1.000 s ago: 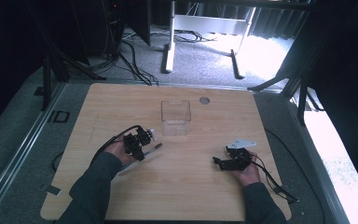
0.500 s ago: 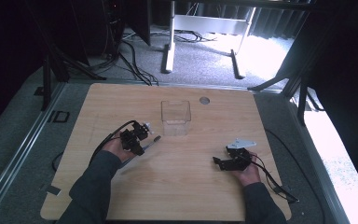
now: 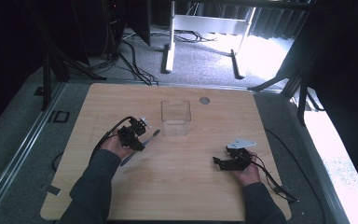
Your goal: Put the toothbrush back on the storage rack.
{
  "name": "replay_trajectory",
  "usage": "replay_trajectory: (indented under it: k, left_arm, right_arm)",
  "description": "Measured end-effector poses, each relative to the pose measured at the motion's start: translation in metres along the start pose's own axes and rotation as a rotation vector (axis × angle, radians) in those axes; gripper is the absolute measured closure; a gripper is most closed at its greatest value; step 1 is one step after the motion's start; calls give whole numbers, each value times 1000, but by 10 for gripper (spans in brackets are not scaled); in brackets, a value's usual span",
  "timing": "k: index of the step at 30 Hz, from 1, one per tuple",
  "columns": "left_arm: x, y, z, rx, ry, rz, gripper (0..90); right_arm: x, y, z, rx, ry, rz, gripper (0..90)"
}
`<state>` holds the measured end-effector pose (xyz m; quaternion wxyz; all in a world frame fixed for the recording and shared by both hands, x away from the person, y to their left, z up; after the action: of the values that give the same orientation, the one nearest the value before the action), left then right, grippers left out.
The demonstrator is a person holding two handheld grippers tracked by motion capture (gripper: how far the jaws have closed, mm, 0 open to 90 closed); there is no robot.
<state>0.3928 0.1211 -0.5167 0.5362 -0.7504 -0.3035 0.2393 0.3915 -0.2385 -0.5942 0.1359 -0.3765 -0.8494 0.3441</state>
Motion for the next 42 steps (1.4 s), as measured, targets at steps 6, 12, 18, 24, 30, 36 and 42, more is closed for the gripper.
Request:
replay_trajectory:
  k: [6, 12, 18, 24, 30, 36, 42]
  left_arm:
    - [0, -4, -2, -34, -4, -6, 788]
    - [1, -6, -4, -62, -17, -9, 788]
    - [2, -9, -7, -99, -32, -8, 788]
    - [2, -12, -9, -130, -43, -14, 788]
    - [2, -14, -11, -161, -51, -14, 788]
    - [2, -17, -13, -197, -49, -19, 788]
    - [2, -20, -13, -206, -48, -24, 788]
  right_arm:
    - [0, 0, 0, -1, -2, 0, 196]
    - [0, 0, 0, 0, 0, 0, 196]
    - [0, 0, 0, 0, 0, 0, 196]
    - [0, 0, 0, 0, 0, -1, 196]
    - [0, 0, 0, 0, 0, 0, 196]
    - [0, 0, 0, 0, 0, 0, 196]
    - [0, 0, 0, 0, 0, 0, 196]
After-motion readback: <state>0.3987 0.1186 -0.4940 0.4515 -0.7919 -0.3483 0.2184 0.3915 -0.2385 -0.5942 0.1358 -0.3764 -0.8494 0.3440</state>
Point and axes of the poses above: each handheld gripper's, and its own axes: y roughly forward along the jaws, z roughly out of its underside, x roughly to its left, the point moved 5 cm from there along y, roughly forward along the jaws, and after that the axes turned 2 degrees about -y, right-handed, at the moved point
